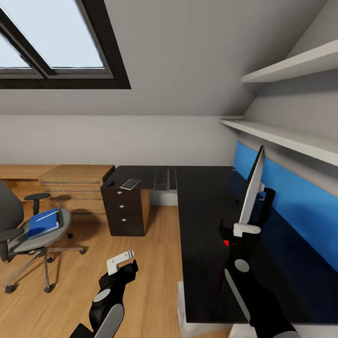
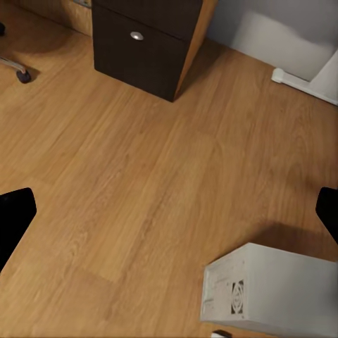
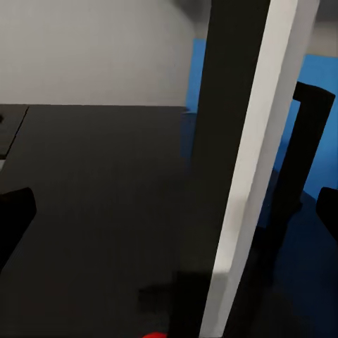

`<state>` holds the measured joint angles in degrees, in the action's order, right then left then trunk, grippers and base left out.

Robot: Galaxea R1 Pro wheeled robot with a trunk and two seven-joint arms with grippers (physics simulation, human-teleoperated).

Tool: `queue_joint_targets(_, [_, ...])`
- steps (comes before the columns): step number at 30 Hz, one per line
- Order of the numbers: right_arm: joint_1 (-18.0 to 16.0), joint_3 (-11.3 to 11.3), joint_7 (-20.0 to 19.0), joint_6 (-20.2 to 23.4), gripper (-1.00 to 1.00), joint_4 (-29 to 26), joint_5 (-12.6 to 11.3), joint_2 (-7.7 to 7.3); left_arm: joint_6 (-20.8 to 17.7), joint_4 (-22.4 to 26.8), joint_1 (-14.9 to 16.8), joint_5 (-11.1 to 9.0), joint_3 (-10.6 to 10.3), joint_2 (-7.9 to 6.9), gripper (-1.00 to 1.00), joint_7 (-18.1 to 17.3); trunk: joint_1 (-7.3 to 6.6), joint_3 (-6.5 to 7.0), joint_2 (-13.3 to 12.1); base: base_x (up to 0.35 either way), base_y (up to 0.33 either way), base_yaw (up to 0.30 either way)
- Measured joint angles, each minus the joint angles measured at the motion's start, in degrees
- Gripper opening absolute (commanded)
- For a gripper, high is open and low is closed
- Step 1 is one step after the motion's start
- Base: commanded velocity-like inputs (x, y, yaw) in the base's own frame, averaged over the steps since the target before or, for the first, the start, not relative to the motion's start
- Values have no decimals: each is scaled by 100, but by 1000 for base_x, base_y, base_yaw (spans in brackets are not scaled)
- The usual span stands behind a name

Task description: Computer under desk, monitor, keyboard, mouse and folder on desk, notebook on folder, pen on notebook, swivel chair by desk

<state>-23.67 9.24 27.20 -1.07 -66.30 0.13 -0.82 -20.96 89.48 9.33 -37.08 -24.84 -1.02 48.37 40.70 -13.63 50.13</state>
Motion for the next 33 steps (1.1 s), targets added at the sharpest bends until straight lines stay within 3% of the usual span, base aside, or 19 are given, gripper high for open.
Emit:
queue_joint_targets(10, [0, -48, 7, 2, 100, 77, -4, -7, 6, -92, -1, 4, -6, 2, 100, 8, -2, 0, 0, 140, 6, 0])
queue_joint_targets(25, [0, -361, 24, 32, 100, 132, -6, 0, 3, -123, 0, 10, -2, 2, 100, 7, 0, 0, 0, 47, 0, 0])
queue_joint_targets(33, [-2, -375, 288, 35, 100, 140, -17, 9, 9, -123, 0, 20, 0, 2, 100, 14, 0, 0, 0, 0, -3, 0])
